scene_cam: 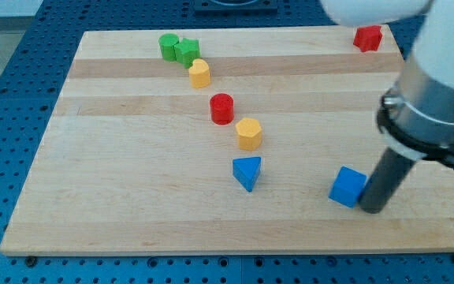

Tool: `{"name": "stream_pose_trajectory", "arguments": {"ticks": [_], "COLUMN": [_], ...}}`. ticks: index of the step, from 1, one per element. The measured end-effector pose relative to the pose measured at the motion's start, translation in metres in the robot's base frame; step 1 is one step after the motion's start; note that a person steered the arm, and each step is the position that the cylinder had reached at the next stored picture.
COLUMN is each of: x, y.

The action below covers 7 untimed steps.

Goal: Push blue cube into the yellow hexagon

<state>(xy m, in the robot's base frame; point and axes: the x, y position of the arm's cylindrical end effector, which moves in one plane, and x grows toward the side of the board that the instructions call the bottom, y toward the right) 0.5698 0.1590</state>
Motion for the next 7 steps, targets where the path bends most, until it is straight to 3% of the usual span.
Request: {"name": "stream_pose_trajectory", "arguments": {"ticks": [1, 3, 4, 6, 7], "x": [-0.015, -0.091, -0.106, -0.084, -0.071], "y": [-0.027, -0.034, -0.034, -0.031, 0.008]}}
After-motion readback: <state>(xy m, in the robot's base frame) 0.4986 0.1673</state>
